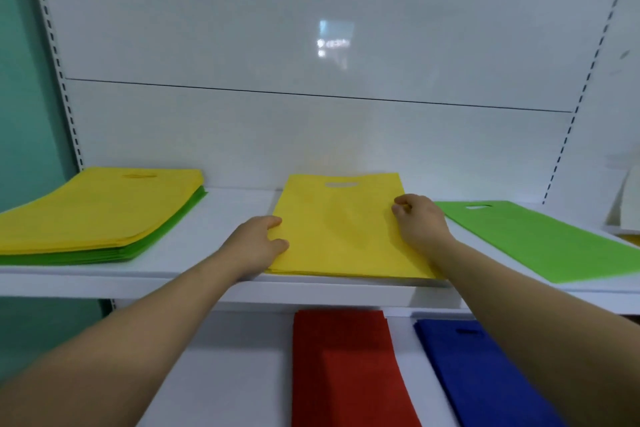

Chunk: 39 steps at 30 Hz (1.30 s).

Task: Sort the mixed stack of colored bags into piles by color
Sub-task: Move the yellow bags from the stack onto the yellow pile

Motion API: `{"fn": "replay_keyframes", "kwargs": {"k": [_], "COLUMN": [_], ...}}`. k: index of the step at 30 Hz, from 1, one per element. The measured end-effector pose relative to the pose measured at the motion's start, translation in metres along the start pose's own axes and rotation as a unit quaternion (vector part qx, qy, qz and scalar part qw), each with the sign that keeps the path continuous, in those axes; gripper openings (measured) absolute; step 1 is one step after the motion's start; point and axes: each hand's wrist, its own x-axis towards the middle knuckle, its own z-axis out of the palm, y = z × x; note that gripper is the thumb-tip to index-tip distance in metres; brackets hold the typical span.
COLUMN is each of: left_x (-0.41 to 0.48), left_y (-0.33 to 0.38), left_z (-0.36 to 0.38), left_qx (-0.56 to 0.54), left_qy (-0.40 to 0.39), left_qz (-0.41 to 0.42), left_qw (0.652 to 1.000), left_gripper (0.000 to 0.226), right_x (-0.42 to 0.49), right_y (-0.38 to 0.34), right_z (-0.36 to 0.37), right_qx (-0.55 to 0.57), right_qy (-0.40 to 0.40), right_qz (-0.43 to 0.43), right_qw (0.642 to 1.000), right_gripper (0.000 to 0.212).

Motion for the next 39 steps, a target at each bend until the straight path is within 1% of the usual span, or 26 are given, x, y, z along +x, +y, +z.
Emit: {"fn": "replay_keyframes", "kwargs": {"k": [2,4,6,7,8,10,13,16,17,21,26,27,28,30,31,34,39], "left_x": [-0.001,-0.004,-0.010,-0.013,-0.015,-0.018,-0.021,-0.022,-0.022,-0.022,-0.019,-0.018,-0.017,-0.015,-0.014,-0.015,-0.028], "left_y": [0.001,0.003,0.005,0.006,0.006,0.005,0.005,0.008,0.008,0.012,0.019,0.021,0.021,0.022,0.022,0.018,-0.001], "left_z": [0.003,0.002,-0.001,0.000,0.001,0.005,0.008,0.007,0.007,0.005,-0.003,-0.005,-0.007,-0.012,-0.015,-0.029,-0.063], "left_qx": [0.014,0.009,0.034,0.058,0.080,0.111,0.125,0.129,0.135,0.149,0.129,0.132,0.135,0.152,0.167,0.199,0.216], "left_qy": [-0.008,-0.042,-0.101,-0.119,-0.125,-0.117,-0.110,-0.108,-0.113,-0.131,-0.132,-0.130,-0.127,-0.118,-0.112,-0.098,-0.069], "left_qz": [-0.003,0.005,0.019,0.027,0.036,0.055,0.056,0.062,0.062,0.053,0.043,0.039,0.034,0.026,0.026,0.016,-0.017], "left_qw": [1.000,0.999,0.994,0.991,0.988,0.985,0.984,0.984,0.982,0.979,0.982,0.982,0.982,0.981,0.979,0.975,0.974], "left_gripper": [0.061,0.072,0.095,0.103,0.101,0.086,0.093,0.075,0.074,0.088,0.101,0.101,0.095,0.073,0.065,0.064,0.067], "right_x": [0.007,0.011,0.013,0.014,0.015,0.018,0.022,0.024,0.024,0.023,0.029,0.031,0.032,0.033,0.034,0.034,0.030], "right_y": [0.009,0.014,0.017,0.018,0.020,0.020,0.019,0.017,0.016,0.012,0.003,-0.001,-0.006,-0.017,-0.024,-0.044,-0.088], "right_z": [0.002,0.002,0.000,0.000,-0.001,-0.003,-0.007,-0.009,-0.008,-0.006,-0.004,-0.004,-0.003,0.000,0.002,0.013,0.036], "right_qx": [-0.038,-0.077,-0.107,-0.114,-0.114,-0.106,-0.107,-0.134,-0.145,-0.180,-0.182,-0.181,-0.179,-0.176,-0.174,-0.162,-0.157], "right_qy": [-0.056,-0.119,-0.159,-0.169,-0.173,-0.177,-0.183,-0.192,-0.197,-0.216,-0.215,-0.212,-0.209,-0.203,-0.201,-0.205,-0.218], "right_qz": [0.018,0.037,0.039,0.037,0.034,0.032,0.032,0.023,0.019,-0.007,-0.030,-0.036,-0.043,-0.059,-0.067,-0.090,-0.128], "right_qw": [0.998,0.989,0.981,0.978,0.978,0.978,0.977,0.972,0.969,0.960,0.959,0.960,0.960,0.961,0.962,0.961,0.955], "right_gripper": [0.041,0.051,0.059,0.061,0.063,0.062,0.057,0.048,0.047,0.048,0.054,0.056,0.057,0.057,0.057,0.057,0.059]}}
